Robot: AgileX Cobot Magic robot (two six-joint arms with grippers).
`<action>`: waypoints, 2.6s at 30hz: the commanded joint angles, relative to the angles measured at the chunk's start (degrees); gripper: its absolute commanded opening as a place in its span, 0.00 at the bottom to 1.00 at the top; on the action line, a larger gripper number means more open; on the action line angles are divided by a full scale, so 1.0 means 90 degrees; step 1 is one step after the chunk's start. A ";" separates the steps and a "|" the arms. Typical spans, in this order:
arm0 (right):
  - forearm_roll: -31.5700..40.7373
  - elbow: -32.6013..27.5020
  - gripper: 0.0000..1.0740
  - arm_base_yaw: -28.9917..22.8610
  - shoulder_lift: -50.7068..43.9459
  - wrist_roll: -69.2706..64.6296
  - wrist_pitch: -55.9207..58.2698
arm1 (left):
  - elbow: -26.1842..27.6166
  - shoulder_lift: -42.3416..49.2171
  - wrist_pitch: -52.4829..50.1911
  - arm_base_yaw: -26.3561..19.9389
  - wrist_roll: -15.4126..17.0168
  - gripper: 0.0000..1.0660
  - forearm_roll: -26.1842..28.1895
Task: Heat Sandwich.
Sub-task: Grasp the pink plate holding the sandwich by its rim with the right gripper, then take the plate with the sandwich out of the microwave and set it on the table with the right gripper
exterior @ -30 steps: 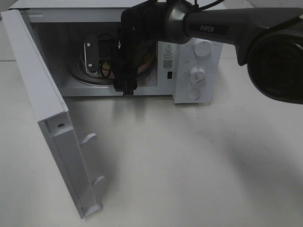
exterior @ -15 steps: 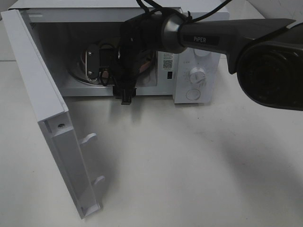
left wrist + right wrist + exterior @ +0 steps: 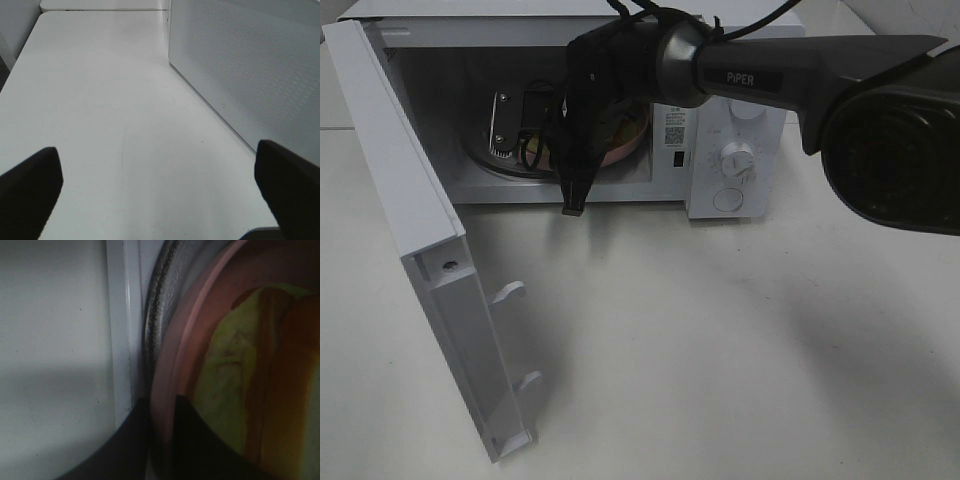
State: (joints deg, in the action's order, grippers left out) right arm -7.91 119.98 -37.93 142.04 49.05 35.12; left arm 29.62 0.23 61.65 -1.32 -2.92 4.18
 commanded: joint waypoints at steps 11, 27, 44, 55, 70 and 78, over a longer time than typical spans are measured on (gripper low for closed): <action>0.0083 -0.0025 0.00 0.0057 0.0006 -0.0166 0.0369 | -0.0006 0.0038 -0.0057 -0.0013 0.0006 0.94 0.0045; -0.0166 -0.0038 0.00 0.0057 -0.0178 0.0127 0.0433 | -0.0006 0.0038 -0.0057 -0.0013 0.0006 0.94 0.0045; -0.0223 -0.0796 0.00 0.0045 -0.0796 0.0579 -0.0095 | -0.0006 0.0038 -0.0057 -0.0013 0.0006 0.94 0.0045; -0.0223 -0.0834 0.00 0.0038 -0.1006 0.0579 -0.0095 | -0.0006 0.0038 -0.0057 -0.0013 0.0013 0.94 0.0045; -0.0216 -0.2476 0.00 0.0038 -0.1961 0.1070 -0.0999 | -0.0006 0.0038 -0.0057 -0.0013 0.0013 0.94 0.0045; -0.0178 -0.3463 0.00 0.0038 -0.2553 0.1509 -0.1413 | -0.0006 0.0038 -0.0057 -0.0013 0.0013 0.94 0.0045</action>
State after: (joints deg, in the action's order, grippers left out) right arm -8.54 89.27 -38.04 120.66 62.85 22.40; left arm 29.62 0.23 61.65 -1.32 -2.92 4.18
